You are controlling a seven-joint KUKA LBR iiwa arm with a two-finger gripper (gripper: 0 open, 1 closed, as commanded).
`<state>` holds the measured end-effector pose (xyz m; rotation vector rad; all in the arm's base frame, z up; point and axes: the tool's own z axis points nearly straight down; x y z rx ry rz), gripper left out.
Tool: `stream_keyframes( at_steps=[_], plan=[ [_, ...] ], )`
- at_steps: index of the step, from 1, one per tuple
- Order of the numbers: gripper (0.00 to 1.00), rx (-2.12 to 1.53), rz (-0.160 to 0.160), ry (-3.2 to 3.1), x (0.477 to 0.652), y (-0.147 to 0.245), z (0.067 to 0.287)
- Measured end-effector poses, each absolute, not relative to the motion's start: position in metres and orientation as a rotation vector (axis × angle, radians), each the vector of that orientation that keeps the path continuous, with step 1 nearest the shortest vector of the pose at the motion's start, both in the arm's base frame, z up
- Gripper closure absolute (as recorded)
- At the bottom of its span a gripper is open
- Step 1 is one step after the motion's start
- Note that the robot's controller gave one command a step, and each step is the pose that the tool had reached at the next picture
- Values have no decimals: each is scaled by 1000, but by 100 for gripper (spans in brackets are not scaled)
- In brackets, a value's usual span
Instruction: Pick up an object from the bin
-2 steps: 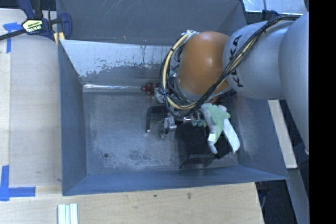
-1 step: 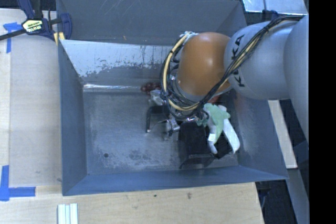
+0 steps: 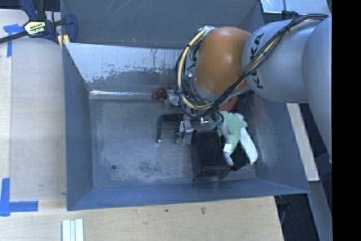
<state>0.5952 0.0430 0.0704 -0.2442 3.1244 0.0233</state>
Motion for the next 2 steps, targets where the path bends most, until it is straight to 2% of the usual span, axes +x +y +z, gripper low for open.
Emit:
stream_keyframes(
  at_steps=[1, 2],
  plan=[
    [100, 51, 27, 3150, 620, 52, 70],
    [100, 52, 27, 3150, 620, 52, 70]
  ],
)
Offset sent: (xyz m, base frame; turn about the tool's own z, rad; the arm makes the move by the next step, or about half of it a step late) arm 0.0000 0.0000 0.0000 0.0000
